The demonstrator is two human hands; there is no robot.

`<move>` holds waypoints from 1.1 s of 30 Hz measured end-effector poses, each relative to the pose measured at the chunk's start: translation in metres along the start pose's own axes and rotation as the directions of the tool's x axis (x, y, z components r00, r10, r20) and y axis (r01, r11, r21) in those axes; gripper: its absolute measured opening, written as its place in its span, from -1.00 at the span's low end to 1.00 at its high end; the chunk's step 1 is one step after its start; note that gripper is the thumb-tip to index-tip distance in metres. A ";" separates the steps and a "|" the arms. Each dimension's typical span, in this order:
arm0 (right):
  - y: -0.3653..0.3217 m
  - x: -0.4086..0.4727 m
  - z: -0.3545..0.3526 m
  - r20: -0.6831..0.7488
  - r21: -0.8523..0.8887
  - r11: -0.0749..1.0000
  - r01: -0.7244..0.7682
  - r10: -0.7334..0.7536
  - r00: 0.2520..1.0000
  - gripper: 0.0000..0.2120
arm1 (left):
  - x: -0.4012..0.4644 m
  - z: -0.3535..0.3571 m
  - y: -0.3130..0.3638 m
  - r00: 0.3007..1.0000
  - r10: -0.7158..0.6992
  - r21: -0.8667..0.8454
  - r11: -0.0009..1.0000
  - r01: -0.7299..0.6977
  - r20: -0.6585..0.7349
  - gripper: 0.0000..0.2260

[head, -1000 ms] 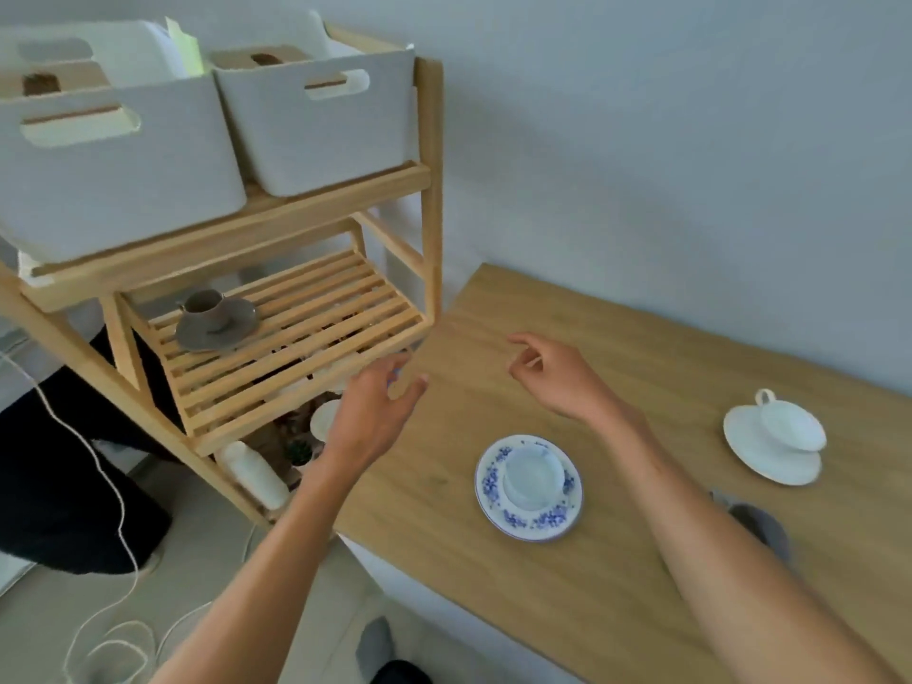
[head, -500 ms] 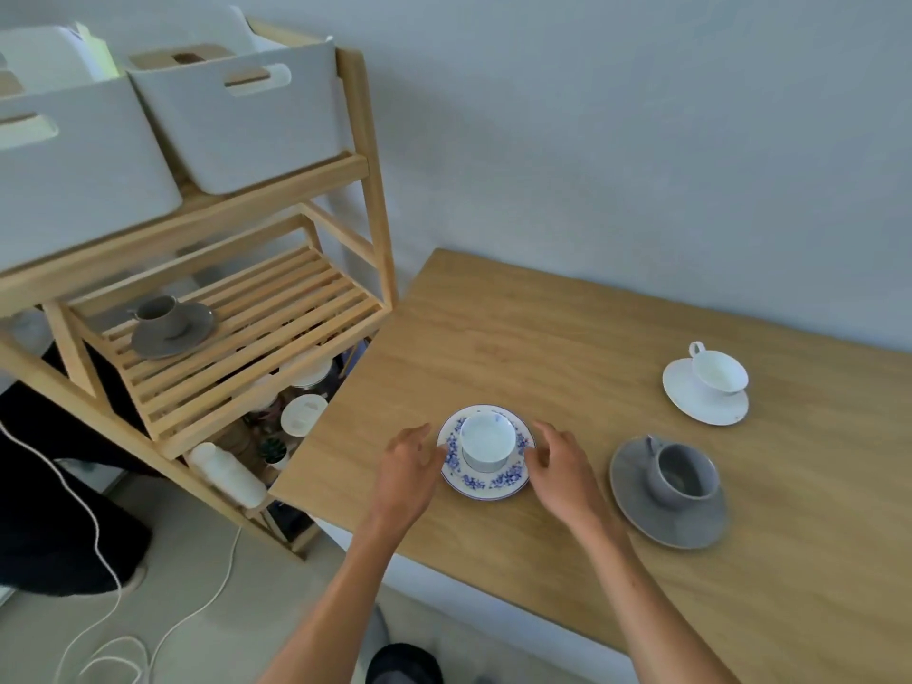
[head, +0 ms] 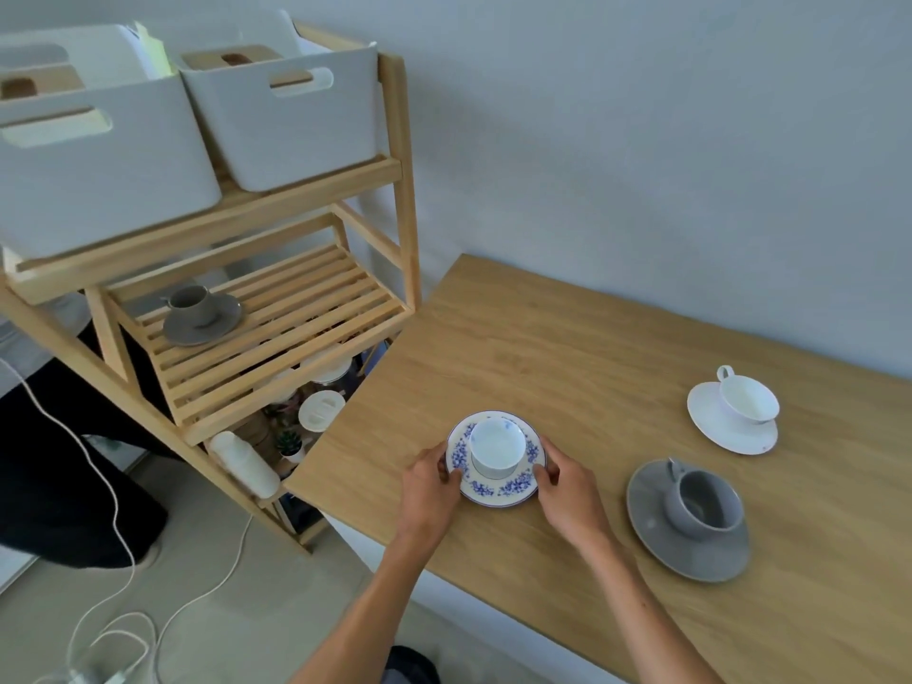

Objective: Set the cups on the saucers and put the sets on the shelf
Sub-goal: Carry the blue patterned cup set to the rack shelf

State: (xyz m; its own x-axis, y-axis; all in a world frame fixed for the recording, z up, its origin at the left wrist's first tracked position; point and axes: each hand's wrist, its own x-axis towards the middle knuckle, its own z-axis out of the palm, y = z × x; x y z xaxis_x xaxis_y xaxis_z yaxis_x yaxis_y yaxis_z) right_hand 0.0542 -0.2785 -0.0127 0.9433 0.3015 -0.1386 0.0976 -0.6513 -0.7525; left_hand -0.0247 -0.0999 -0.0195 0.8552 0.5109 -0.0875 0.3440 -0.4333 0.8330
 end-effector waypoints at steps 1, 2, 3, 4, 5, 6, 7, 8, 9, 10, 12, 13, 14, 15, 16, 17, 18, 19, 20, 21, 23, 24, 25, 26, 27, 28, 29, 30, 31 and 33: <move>0.000 0.002 0.002 0.003 -0.002 1.000 0.002 -0.002 1.000 -0.53 | 0.002 -0.002 0.000 1.000 -0.010 -0.012 1.000 0.010 -0.003 -0.71; -0.001 0.004 0.004 0.005 0.002 1.000 0.005 -0.005 1.000 -0.53 | 0.004 -0.004 0.000 1.000 -0.018 -0.021 1.000 0.018 -0.005 -0.70; -0.002 0.007 0.006 0.007 0.008 1.000 0.010 -0.010 1.000 -0.53 | 0.006 -0.006 -0.001 1.000 -0.026 -0.031 0.999 0.025 -0.007 -0.69; -0.004 0.011 0.008 0.010 0.013 1.000 0.017 -0.017 1.000 -0.53 | 0.009 -0.010 -0.001 0.999 -0.031 -0.040 0.999 0.031 -0.010 -0.69; -0.007 0.014 0.011 0.014 0.016 1.000 0.026 -0.026 1.000 -0.53 | 0.012 -0.013 -0.002 0.999 -0.037 -0.049 0.998 0.036 -0.018 -0.68; -0.010 0.019 0.013 0.017 0.016 0.999 0.035 -0.035 0.999 -0.53 | 0.015 -0.018 -0.002 0.999 -0.043 -0.059 0.997 0.041 -0.029 -0.67; -0.014 0.024 0.016 0.020 0.017 0.999 0.047 -0.047 0.999 -0.53 | 0.019 -0.023 -0.003 0.998 -0.048 -0.070 0.997 0.045 -0.040 -0.66; -0.019 0.029 0.019 0.025 0.019 0.998 0.058 -0.058 0.998 -0.53 | 0.024 -0.028 -0.004 0.997 -0.053 -0.084 0.995 0.048 -0.052 -0.65; -0.025 0.034 0.023 0.028 0.024 0.997 0.069 -0.070 0.997 -0.53 | 0.029 -0.034 -0.005 0.996 -0.058 -0.098 0.994 0.051 -0.065 -0.65; -0.031 0.041 0.026 0.033 0.031 0.996 0.081 -0.082 0.996 -0.54 | 0.034 -0.040 -0.005 0.995 -0.062 -0.108 0.993 0.054 -0.077 -0.64; -0.046 0.053 0.031 0.052 0.040 0.994 0.106 -0.108 0.993 -0.56 | 0.045 -0.053 -0.006 0.992 -0.078 -0.126 0.990 0.065 -0.095 -0.65; -0.056 0.060 0.036 0.066 0.043 0.992 0.122 -0.125 0.990 -0.57 | 0.052 -0.062 -0.007 0.991 -0.086 -0.141 0.988 0.071 -0.103 -0.66; -0.065 0.066 0.038 0.076 0.046 0.990 0.135 -0.139 0.987 -0.58 | 0.058 -0.069 -0.008 0.991 -0.085 -0.144 0.987 0.070 -0.106 -0.67; -0.074 0.071 0.041 0.082 0.049 0.988 0.147 -0.150 0.985 -0.58 | 0.064 -0.076 -0.009 0.991 -0.081 -0.141 0.988 0.065 -0.110 -0.68; -0.084 0.079 0.046 0.092 0.055 0.986 0.156 -0.160 0.983 -0.58 | 0.071 -0.085 -0.009 0.989 -0.081 -0.138 0.988 0.063 -0.124 -0.68; -0.094 0.088 0.052 0.102 0.060 0.985 0.163 -0.168 0.980 -0.58 | 0.080 -0.095 -0.011 0.986 -0.088 -0.131 0.989 0.069 -0.142 -0.67; -0.104 0.096 0.059 0.116 0.062 0.984 0.168 -0.175 0.978 -0.58 | 0.088 -0.104 -0.012 0.982 -0.097 -0.127 0.989 0.077 -0.163 -0.67; -0.115 0.105 0.065 0.130 0.062 0.982 0.179 -0.186 0.974 -0.57 | 0.097 -0.113 -0.015 0.977 -0.108 -0.125 0.988 0.086 -0.185 -0.67; -0.125 0.114 0.072 0.146 0.062 0.979 0.193 -0.200 0.969 -0.57 | 0.105 -0.122 -0.017 0.973 -0.109 -0.124 0.989 0.085 -0.205 -0.67; -0.135 0.123 0.079 0.158 0.065 0.976 0.209 -0.217 0.963 -0.57 | 0.114 -0.131 -0.020 0.969 -0.104 -0.116 0.990 0.079 -0.223 -0.68; -0.156 0.143 0.093 0.178 0.077 0.969 0.233 -0.243 0.954 -0.56 | 0.133 -0.148 -0.026 0.963 -0.087 -0.094 0.994 0.065 -0.257 -0.70; -0.166 0.152 0.100 0.187 0.081 0.968 0.239 -0.250 0.950 -0.56 | 0.142 -0.157 -0.030 0.959 -0.083 -0.086 0.994 0.062 -0.271 -0.70; -0.176 0.162 0.107 0.196 0.084 0.966 0.244 -0.256 0.947 -0.55 | 0.152 -0.165 -0.035 0.956 -0.088 -0.089 0.994 0.066 -0.279 -0.71; -0.186 0.172 0.114 0.205 0.087 0.964 0.250 -0.263 0.943 -0.55 | 0.163 -0.174 -0.039 0.954 -0.095 -0.094 0.993 0.071 -0.283 -0.72; -0.194 0.183 0.122 0.213 0.089 0.962 0.257 -0.270 0.939 -0.55 | 0.175 -0.182 -0.045 0.953 -0.100 -0.089 0.993 0.077 -0.285 -0.72; -0.202 0.193 0.131 0.222 0.090 0.961 0.263 -0.276 0.935 -0.55 | 0.187 -0.191 -0.051 0.952 -0.099 -0.085 0.993 0.077 -0.288 -0.73; -0.210 0.203 0.140 0.232 0.085 0.962 0.260 -0.273 0.934 -0.55 | 0.199 -0.198 -0.059 0.951 -0.105 -0.086 0.993 0.083 -0.291 -0.72; -0.217 0.213 0.150 0.245 0.081 0.965 0.248 -0.261 0.934 -0.55 | 0.210 -0.205 -0.066 0.949 -0.113 -0.091 0.992 0.090 -0.295 -0.71; -0.222 0.223 0.161 0.258 0.077 0.971 0.226 -0.239 0.936 -0.54 | 0.223 -0.211 -0.074 0.946 -0.128 -0.091 0.990 0.105 -0.298 -0.71; -0.231 0.246 0.184 0.280 0.070 0.981 0.182 -0.195 0.940 -0.53 | 0.247 -0.219 -0.089 0.937 -0.156 -0.090 0.987 0.135 -0.313 -0.75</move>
State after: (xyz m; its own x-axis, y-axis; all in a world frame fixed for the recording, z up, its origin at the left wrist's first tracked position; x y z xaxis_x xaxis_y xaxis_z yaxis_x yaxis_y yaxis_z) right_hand 0.2056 0.0737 0.0085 0.7787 0.6056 -0.1641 0.2454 -0.5348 -0.8086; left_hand 0.0711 0.2277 0.0041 0.6259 0.7788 -0.0410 0.4197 -0.2920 0.8594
